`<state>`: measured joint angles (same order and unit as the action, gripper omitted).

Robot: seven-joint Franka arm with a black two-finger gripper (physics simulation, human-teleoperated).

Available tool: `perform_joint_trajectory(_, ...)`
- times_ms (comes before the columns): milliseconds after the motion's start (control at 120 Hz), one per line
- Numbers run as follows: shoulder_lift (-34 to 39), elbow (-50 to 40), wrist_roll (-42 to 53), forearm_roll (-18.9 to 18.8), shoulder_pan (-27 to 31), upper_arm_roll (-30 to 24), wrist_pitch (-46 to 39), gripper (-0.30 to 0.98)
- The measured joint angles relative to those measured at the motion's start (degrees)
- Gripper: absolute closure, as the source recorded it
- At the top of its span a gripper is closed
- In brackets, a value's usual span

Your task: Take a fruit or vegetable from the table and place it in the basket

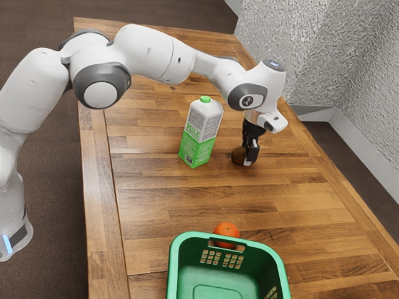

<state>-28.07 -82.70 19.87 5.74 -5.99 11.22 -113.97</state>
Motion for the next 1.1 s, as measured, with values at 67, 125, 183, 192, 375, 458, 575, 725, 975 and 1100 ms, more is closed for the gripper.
perform_joint_trajectory(67,0.02,0.03,0.00,-0.07,-0.06,-0.05,0.01,0.20)
perform_joint_trajectory(125,0.03,0.04,0.00,-0.19,-0.07,-0.09,0.08,0.22)
perform_joint_trajectory(183,0.06,0.05,-0.01,-0.37,-0.13,-0.18,0.20,0.24)
perform_joint_trajectory(192,0.06,0.05,-0.01,-0.41,-0.14,-0.19,0.23,0.24)
perform_joint_trajectory(375,0.48,2.10,-0.09,-1.33,-0.19,-0.31,3.47,0.28)
perform_joint_trajectory(458,3.00,2.67,-0.11,-1.50,-0.62,-0.82,6.37,0.28)
perform_joint_trajectory(575,7.41,2.28,-0.14,-1.69,-3.86,-1.43,10.26,0.27)
perform_joint_trajectory(725,13.22,2.03,-0.19,-2.45,-12.69,-1.40,14.66,0.28)
perform_joint_trajectory(975,20.14,1.84,-0.29,-3.38,-27.61,-3.32,20.20,0.27)
perform_joint_trajectory(1100,20.28,2.10,-0.39,-3.44,-28.88,-11.08,21.77,0.27)
